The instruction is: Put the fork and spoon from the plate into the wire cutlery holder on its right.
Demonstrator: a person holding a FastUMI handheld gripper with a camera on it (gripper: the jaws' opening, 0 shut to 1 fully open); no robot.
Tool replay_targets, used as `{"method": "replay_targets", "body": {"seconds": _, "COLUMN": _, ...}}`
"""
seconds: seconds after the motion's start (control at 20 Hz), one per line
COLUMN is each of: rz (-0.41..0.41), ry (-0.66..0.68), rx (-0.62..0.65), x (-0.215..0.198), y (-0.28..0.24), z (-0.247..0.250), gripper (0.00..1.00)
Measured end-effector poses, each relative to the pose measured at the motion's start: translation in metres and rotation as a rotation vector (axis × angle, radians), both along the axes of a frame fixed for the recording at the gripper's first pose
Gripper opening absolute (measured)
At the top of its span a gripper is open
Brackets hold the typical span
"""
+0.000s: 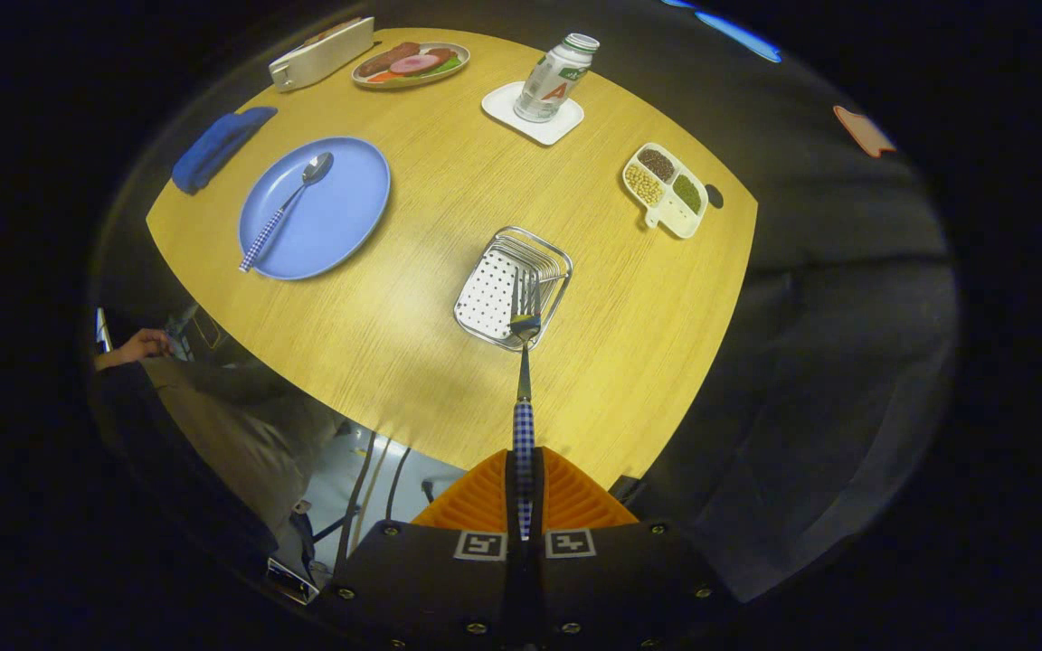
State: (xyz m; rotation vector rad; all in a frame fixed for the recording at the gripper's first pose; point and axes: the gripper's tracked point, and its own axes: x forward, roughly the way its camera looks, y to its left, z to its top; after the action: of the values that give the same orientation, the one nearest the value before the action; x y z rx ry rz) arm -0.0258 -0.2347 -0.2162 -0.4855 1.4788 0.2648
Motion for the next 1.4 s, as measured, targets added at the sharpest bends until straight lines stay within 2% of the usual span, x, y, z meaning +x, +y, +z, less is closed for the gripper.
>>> {"method": "replay_targets", "body": {"seconds": 0.75, "rz": 0.013, "ry": 0.183, "rx": -0.002, "x": 0.036, "y": 0.001, "z": -0.034, "gripper": 0.01}}
{"method": "replay_targets", "body": {"seconds": 1.4, "rz": 0.001, "ry": 0.261, "rx": -0.017, "x": 0.057, "y": 0.003, "z": -0.063, "gripper": 0.01}}
